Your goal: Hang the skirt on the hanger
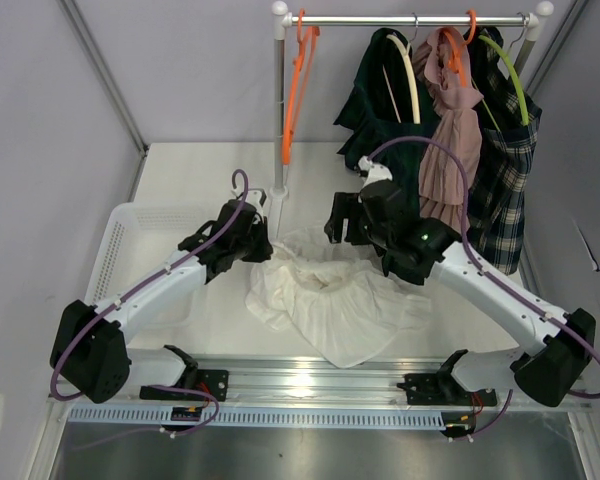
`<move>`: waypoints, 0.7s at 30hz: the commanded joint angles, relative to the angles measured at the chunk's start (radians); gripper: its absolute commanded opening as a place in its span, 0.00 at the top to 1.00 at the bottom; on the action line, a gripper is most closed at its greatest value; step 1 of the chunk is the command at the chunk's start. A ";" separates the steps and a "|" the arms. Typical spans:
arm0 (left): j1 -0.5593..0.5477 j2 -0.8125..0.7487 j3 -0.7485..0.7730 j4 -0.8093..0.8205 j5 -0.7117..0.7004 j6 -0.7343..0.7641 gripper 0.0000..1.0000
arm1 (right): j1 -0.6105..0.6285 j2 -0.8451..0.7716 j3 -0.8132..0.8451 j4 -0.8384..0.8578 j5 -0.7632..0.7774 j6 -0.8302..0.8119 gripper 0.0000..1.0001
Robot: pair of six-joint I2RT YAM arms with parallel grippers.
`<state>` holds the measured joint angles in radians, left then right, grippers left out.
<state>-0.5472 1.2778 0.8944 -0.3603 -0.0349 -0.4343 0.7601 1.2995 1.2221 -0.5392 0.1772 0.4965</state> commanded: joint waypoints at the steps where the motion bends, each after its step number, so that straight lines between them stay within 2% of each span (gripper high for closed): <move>1: 0.007 -0.009 0.032 0.038 0.027 0.017 0.96 | 0.007 -0.022 0.144 0.087 0.028 -0.067 0.24; 7: 0.007 -0.014 0.020 0.034 0.027 0.023 0.96 | -0.002 0.089 0.450 0.160 0.067 -0.165 0.18; 15: 0.007 -0.017 0.012 0.034 0.055 0.032 0.96 | -0.036 0.366 0.816 0.229 0.084 -0.233 0.13; 21: 0.007 -0.011 -0.011 0.046 0.064 0.035 0.96 | -0.039 0.521 0.953 0.269 0.074 -0.246 0.07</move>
<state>-0.5472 1.2774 0.8917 -0.3546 0.0025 -0.4168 0.7219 1.7653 2.0933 -0.3168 0.2424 0.2802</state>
